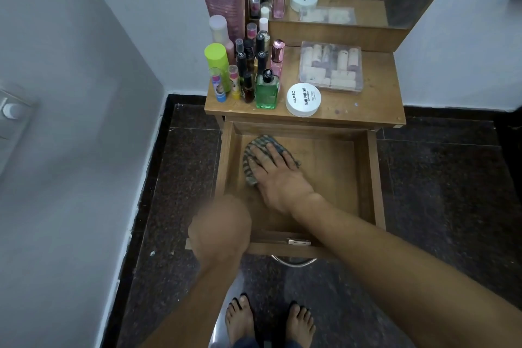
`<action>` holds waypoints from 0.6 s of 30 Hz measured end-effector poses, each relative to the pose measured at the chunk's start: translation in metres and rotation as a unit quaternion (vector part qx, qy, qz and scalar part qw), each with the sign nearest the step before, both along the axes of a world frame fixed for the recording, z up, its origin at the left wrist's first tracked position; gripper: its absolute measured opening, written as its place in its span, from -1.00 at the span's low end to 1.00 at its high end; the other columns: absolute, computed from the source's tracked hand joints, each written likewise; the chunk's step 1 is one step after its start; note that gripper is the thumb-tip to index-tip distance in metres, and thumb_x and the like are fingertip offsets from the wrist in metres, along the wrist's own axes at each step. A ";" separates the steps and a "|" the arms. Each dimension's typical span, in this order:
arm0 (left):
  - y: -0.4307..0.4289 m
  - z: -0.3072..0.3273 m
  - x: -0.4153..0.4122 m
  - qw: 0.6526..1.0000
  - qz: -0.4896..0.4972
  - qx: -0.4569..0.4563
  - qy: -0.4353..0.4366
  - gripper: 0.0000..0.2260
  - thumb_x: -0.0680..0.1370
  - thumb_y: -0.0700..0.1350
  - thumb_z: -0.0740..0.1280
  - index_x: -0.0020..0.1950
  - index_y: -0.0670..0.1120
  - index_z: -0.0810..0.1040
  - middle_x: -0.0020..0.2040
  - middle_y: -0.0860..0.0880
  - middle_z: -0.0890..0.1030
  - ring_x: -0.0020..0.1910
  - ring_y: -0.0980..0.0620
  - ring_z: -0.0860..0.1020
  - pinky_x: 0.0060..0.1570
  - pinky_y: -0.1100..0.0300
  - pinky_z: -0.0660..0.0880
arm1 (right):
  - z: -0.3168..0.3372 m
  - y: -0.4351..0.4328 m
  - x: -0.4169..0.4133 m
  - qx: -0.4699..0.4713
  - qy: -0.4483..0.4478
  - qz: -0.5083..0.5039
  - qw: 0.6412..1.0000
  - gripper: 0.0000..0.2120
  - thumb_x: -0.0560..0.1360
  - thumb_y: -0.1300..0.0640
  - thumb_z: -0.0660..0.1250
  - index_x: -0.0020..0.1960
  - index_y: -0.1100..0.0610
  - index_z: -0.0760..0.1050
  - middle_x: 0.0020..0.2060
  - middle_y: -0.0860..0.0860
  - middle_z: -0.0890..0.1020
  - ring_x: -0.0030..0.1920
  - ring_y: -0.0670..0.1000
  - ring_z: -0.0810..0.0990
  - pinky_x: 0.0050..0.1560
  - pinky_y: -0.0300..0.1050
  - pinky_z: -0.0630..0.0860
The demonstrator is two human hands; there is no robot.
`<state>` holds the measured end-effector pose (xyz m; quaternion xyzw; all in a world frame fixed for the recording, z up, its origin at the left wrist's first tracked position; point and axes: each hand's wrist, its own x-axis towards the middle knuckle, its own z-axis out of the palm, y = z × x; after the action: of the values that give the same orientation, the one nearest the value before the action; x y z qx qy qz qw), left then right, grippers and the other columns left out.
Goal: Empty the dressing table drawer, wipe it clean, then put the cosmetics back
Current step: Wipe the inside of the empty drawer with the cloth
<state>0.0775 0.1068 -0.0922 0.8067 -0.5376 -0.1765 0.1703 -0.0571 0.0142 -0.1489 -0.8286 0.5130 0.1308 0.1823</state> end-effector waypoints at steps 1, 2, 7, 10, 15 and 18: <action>0.000 0.000 0.000 1.000 0.003 -0.007 0.003 -0.66 0.47 -0.04 0.04 -0.42 -0.11 0.45 -0.50 0.03 0.34 -0.51 -0.04 0.32 -0.39 0.13 0.29 | 0.001 -0.002 -0.005 0.000 0.000 -0.008 1.000 -0.40 0.69 -0.01 0.01 0.67 0.01 -0.13 0.65 -0.06 -0.23 0.63 0.14 -0.29 0.61 0.22 -0.22; 0.000 0.000 0.001 1.000 0.006 -0.012 0.004 -0.66 0.47 -0.04 0.03 -0.43 -0.10 0.44 -0.51 0.03 0.35 -0.52 -0.04 0.33 -0.41 0.13 0.29 | 0.002 -0.003 -0.011 -0.002 -0.002 -0.018 1.000 -0.40 0.69 -0.01 0.00 0.67 0.00 -0.12 0.65 -0.06 -0.22 0.64 0.13 -0.27 0.61 0.22 -0.20; 0.001 0.000 0.001 0.999 0.032 -0.023 0.021 -0.64 0.46 -0.02 0.00 -0.43 -0.08 0.44 -0.52 0.00 0.41 -0.55 -0.02 0.41 -0.46 0.13 0.41 | 0.005 -0.005 -0.037 0.000 -0.010 -0.056 0.998 -0.40 0.68 -0.01 0.01 0.67 -0.01 -0.10 0.66 -0.10 -0.17 0.65 0.09 -0.22 0.61 0.24 -0.16; 0.001 -0.005 0.002 0.997 0.059 -0.035 0.028 -0.71 0.48 -0.06 0.06 -0.39 -0.07 0.43 -0.49 0.00 0.43 -0.52 -0.01 0.41 -0.45 0.18 0.32 | 0.004 -0.002 -0.047 0.002 -0.007 -0.088 0.996 -0.39 0.68 -0.01 0.01 0.67 -0.02 -0.11 0.66 -0.11 -0.18 0.64 0.08 -0.23 0.60 0.27 -0.14; -0.003 -0.010 0.005 0.992 0.107 -0.068 0.018 -0.93 0.52 -0.15 0.26 -0.04 -0.09 0.52 -0.12 -0.04 0.53 -0.13 -0.07 0.49 -0.23 0.09 0.35 | 0.005 0.009 -0.060 0.008 0.004 -0.171 0.985 -0.38 0.69 -0.03 -0.01 0.67 0.03 -0.16 0.66 -0.04 -0.21 0.64 0.14 -0.25 0.59 0.32 -0.14; -0.004 -0.008 0.007 0.994 0.093 -0.056 -0.009 -0.74 0.49 -0.11 0.24 0.15 -0.13 0.52 0.09 -0.16 0.52 0.07 -0.18 0.46 -0.10 -0.06 0.44 | 0.007 0.015 -0.065 0.026 0.011 -0.247 0.969 -0.38 0.70 -0.03 -0.04 0.66 0.03 -0.23 0.65 0.00 -0.25 0.63 0.21 -0.26 0.57 0.38 -0.12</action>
<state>0.0840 0.1025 -0.1007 0.8440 -0.4705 -0.1223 0.2267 -0.1225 0.0293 -0.1421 -0.6699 0.6999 0.1045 0.2246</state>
